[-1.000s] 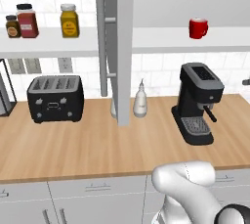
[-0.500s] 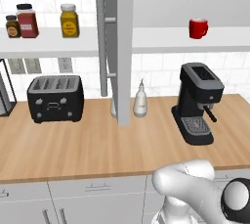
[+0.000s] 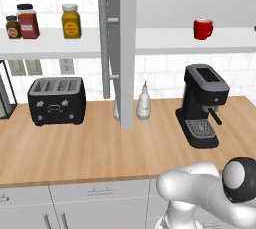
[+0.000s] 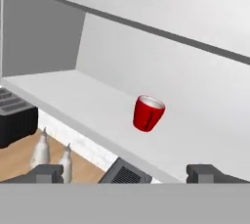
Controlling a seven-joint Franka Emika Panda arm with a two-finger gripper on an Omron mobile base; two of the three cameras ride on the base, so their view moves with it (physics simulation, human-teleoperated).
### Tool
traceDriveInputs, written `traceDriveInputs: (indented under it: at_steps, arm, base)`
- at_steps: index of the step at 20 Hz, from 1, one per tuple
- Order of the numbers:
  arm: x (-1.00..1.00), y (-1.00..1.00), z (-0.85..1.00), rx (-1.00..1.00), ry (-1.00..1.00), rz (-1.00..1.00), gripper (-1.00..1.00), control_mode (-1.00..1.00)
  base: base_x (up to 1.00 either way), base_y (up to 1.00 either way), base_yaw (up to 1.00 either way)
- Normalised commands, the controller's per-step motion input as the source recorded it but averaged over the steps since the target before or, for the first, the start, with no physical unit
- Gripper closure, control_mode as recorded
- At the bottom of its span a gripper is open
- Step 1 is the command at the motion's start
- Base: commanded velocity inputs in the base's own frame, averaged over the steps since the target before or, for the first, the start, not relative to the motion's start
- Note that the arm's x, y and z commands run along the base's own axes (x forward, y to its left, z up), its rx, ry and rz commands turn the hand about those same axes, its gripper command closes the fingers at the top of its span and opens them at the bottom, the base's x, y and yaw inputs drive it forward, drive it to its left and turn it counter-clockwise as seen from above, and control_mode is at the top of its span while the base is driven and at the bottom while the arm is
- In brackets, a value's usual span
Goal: Gather all objects into one cabinet and sort the glasses and bowls to opposite sides.
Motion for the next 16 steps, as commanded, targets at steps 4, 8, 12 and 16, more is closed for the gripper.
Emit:
traceDriveInputs:
  at_steps: [4, 8, 12, 16]
  arm:
    - [1.00, 0.04, 0.01, -0.05, 0.11, 0.00, -1.00, -1.00]
    - [1.00, 0.00, -0.02, -0.03, 0.07, 0.00, -1.00, -1.00]
    - [0.99, 0.00, -0.03, -0.01, 0.05, 0.00, -1.00, -1.00]
    - [0.30, 0.00, -0.09, -0.01, 0.00, 0.00, -1.00, -1.00]
  base:
    - [0.00, 0.00, 0.00]
    - [0.00, 0.00, 0.00]
    - [0.00, 0.00, 0.00]
    - [0.00, 0.00, 0.00]
